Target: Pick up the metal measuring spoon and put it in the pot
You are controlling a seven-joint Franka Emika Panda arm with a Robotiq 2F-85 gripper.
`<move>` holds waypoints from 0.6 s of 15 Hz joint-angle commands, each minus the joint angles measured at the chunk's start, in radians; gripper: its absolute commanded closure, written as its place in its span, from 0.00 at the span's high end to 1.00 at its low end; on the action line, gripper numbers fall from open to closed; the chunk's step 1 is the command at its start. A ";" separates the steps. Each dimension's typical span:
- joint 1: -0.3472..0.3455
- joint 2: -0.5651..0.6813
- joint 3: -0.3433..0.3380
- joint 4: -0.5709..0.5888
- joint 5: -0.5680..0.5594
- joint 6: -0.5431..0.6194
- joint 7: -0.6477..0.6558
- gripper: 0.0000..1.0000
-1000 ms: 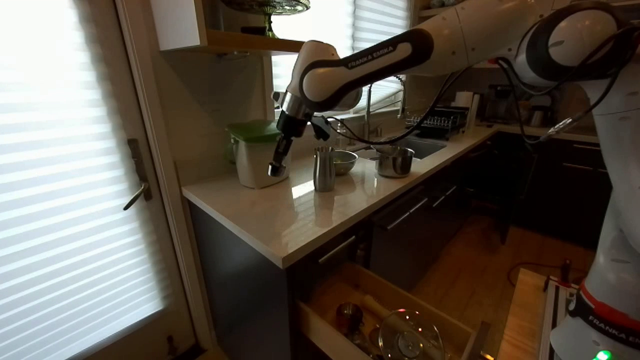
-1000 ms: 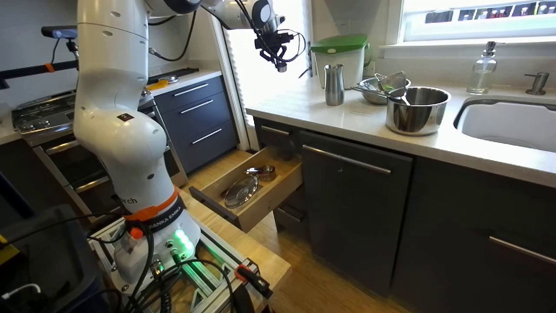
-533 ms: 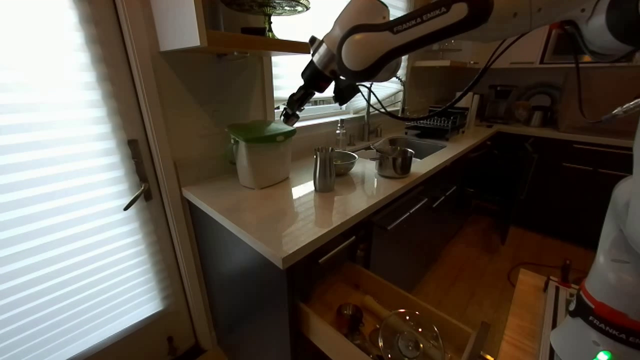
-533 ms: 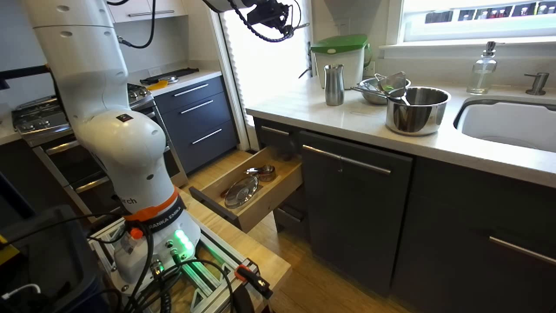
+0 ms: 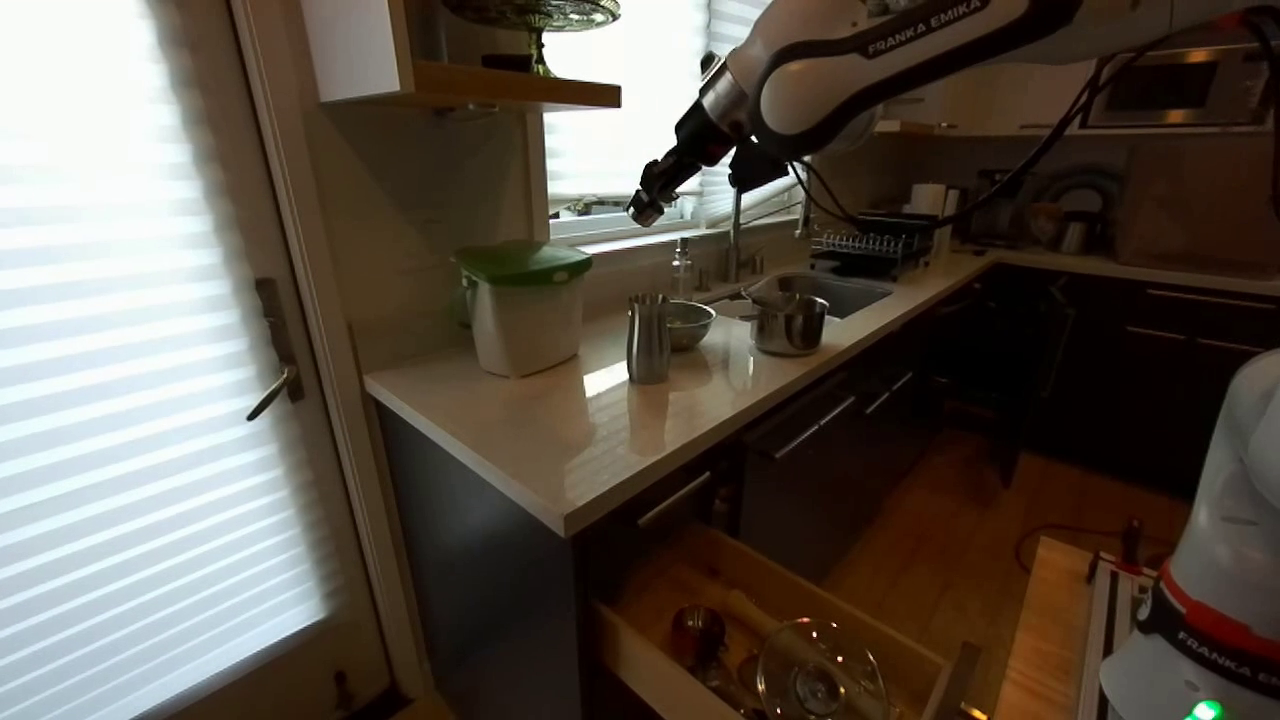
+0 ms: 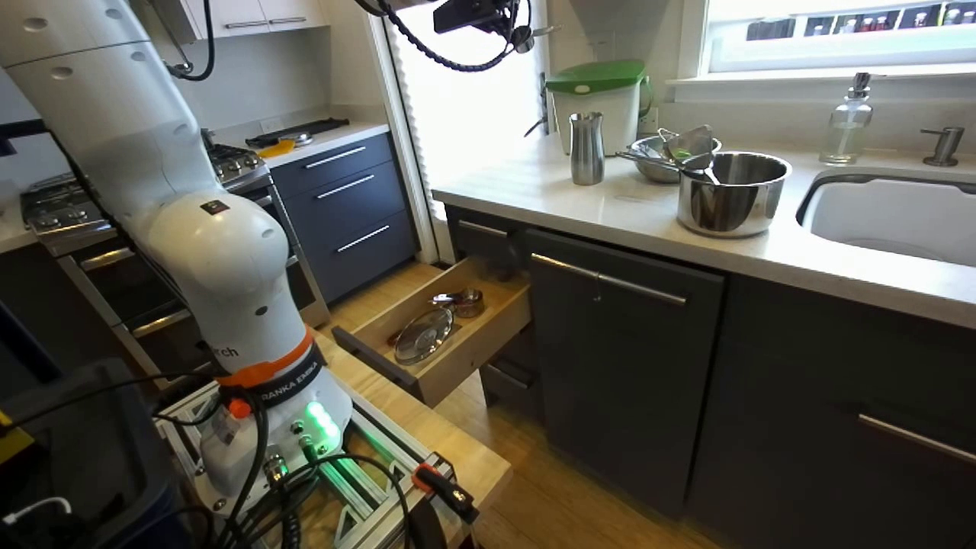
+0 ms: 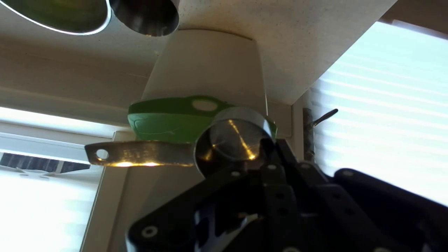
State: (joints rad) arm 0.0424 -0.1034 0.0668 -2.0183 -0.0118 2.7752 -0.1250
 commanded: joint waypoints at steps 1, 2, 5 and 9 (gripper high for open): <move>-0.069 -0.026 -0.027 0.002 -0.105 0.042 0.133 0.01; -0.077 -0.058 -0.063 -0.004 -0.075 0.041 0.116 0.01; -0.153 -0.126 -0.123 -0.015 -0.073 0.057 0.151 0.01; -0.186 -0.124 -0.167 0.017 -0.055 0.049 0.120 0.04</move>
State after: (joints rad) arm -0.1505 -0.2286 -0.0939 -2.0022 -0.0680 2.8248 -0.0029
